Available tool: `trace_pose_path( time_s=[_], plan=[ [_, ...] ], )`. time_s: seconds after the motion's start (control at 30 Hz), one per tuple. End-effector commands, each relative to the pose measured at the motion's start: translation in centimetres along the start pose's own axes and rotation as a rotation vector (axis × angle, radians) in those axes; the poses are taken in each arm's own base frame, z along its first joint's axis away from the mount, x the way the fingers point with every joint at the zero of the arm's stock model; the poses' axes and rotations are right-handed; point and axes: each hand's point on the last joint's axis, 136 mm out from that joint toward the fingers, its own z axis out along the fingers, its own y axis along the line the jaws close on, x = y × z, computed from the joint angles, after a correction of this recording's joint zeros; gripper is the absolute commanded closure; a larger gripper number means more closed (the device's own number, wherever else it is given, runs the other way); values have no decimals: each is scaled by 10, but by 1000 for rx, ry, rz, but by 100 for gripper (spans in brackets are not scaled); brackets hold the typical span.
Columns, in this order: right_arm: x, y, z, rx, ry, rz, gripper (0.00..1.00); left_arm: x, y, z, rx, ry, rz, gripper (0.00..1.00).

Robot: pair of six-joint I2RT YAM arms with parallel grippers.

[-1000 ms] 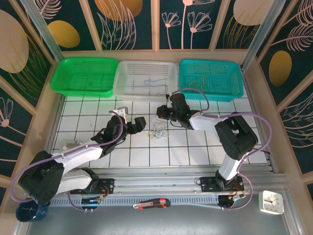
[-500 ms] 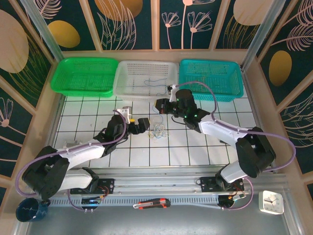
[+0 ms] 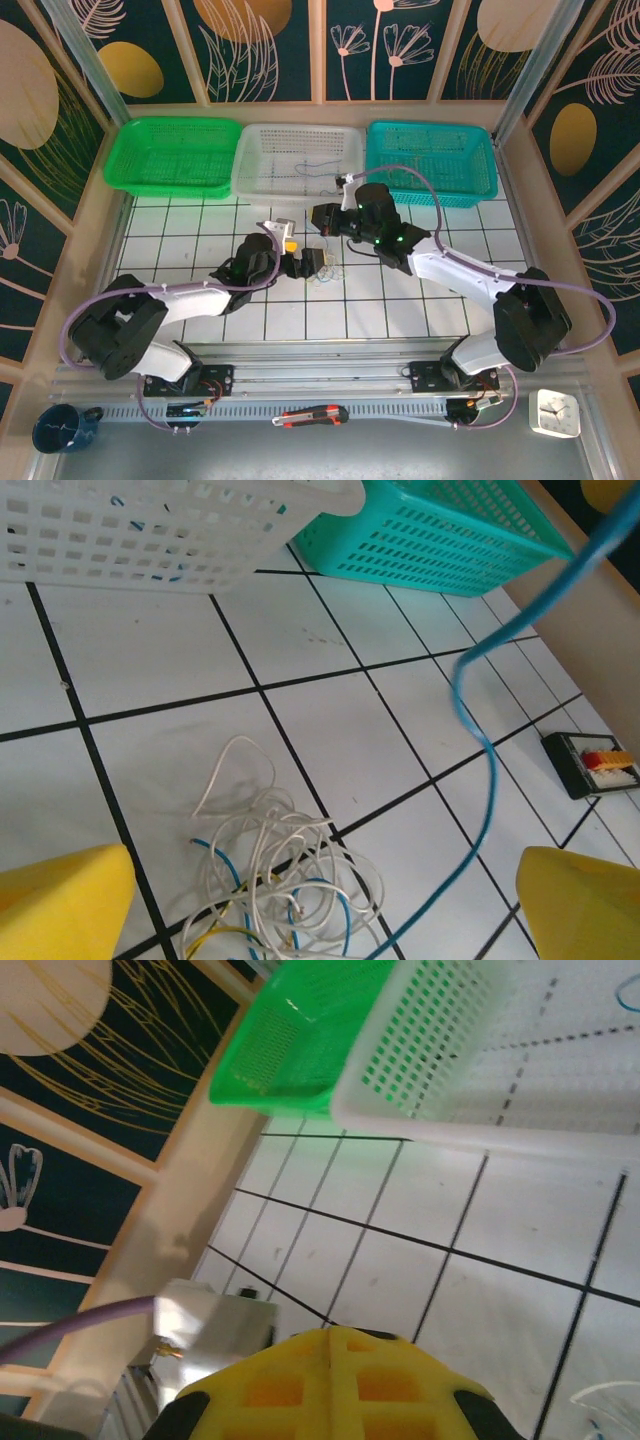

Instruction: Untangle the cables

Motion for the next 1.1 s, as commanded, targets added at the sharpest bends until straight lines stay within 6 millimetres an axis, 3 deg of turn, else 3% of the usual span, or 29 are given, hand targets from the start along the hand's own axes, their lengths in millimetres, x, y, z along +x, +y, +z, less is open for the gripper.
trace_pose_path(
  time_s=[0.0,0.3,0.57,1.07],
  plan=[
    [-26,37,-16,-62,-68,-62,100,-19,0,5,-13,-85,41,6],
    [-52,86,-38,-138,-140,-108,100,-4,6,16,-4,-56,25,30],
    [-90,133,-66,-217,-229,-158,100,14,15,16,-7,-25,1,49],
    [-154,206,-124,-349,-403,-252,100,31,25,3,-25,-11,-31,62]
  ],
)
